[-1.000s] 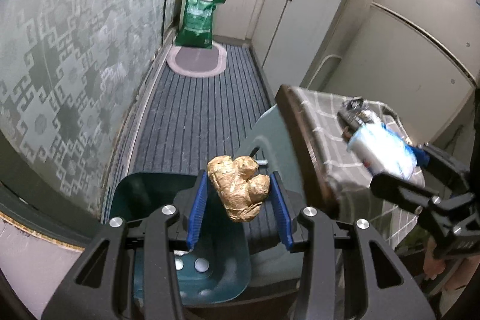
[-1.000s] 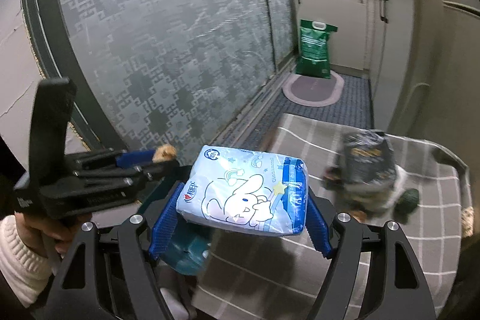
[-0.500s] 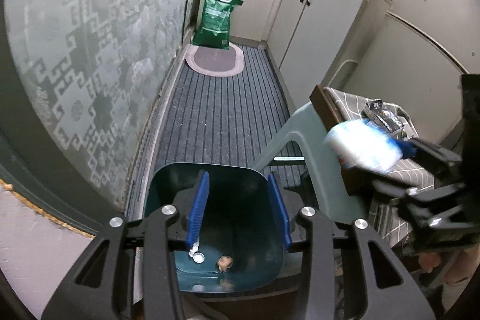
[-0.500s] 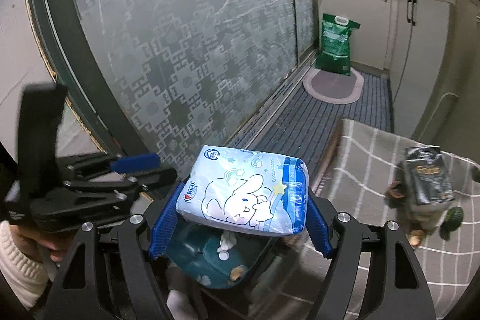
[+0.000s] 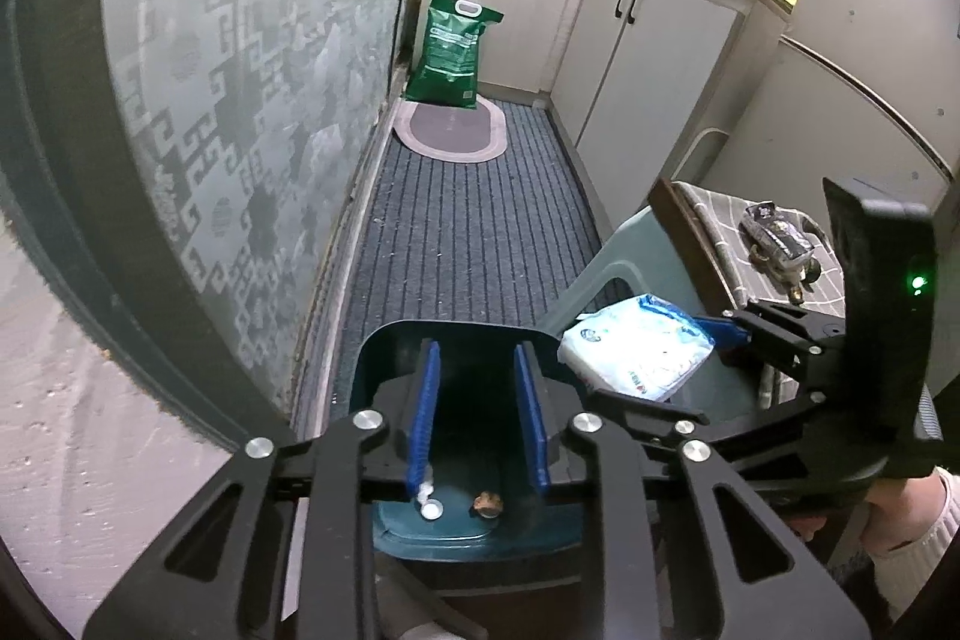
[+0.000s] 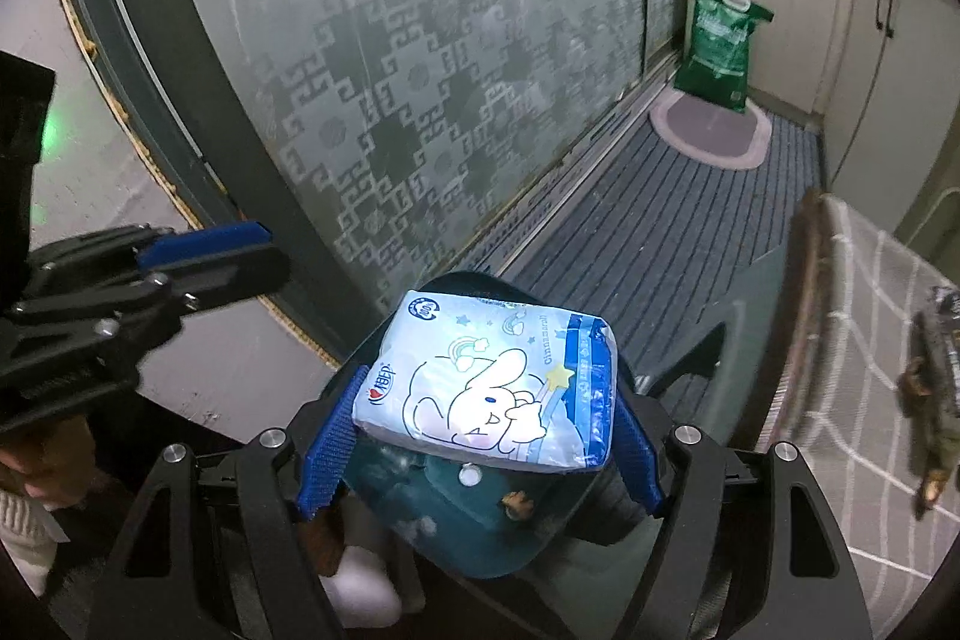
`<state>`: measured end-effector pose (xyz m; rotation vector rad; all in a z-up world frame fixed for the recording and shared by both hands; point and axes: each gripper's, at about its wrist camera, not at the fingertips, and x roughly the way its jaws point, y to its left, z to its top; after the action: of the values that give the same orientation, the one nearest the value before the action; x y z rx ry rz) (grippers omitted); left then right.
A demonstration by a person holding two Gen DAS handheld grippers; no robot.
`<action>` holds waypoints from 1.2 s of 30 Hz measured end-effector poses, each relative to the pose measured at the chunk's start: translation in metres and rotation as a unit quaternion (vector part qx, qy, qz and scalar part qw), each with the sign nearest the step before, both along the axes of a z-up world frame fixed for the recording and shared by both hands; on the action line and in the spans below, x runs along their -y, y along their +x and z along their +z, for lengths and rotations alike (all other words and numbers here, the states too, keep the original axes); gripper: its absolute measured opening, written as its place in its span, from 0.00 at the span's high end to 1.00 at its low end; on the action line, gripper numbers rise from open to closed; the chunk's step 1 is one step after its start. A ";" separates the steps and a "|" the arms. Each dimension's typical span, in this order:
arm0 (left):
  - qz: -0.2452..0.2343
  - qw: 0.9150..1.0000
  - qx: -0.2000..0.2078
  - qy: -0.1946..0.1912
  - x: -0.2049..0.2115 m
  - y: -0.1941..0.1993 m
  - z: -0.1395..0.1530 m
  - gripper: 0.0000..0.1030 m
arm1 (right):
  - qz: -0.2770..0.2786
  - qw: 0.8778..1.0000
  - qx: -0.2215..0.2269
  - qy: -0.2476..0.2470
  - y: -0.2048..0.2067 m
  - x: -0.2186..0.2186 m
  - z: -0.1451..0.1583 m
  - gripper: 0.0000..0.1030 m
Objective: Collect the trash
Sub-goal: 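Lower the diaper pack into the teal bin and open the right tool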
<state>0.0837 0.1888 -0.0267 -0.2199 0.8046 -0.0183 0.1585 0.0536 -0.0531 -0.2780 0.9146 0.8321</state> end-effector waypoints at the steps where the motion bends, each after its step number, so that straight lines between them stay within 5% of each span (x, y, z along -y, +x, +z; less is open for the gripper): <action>1: 0.000 1.000 -0.002 0.001 -0.001 -0.001 0.000 0.77 | 0.006 1.000 -0.004 -0.002 -0.001 -0.004 -0.002 0.27; 24: -0.004 0.999 -0.038 0.012 -0.013 -0.014 -0.015 0.84 | 0.033 0.991 -0.084 -0.096 0.007 -0.051 -0.092 0.25; 34: 0.003 1.000 -0.005 0.012 -0.013 -0.022 0.007 0.82 | 0.035 0.994 -0.071 -0.072 0.005 -0.051 -0.071 0.24; 36: 0.002 1.000 0.002 0.015 -0.009 -0.023 0.012 0.78 | 0.036 0.995 -0.062 -0.064 0.004 -0.050 -0.061 0.31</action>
<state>0.0606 0.1980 -0.0149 -0.1931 0.8006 -0.0038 0.1625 0.1035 -0.1146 -0.3758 1.0807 0.8657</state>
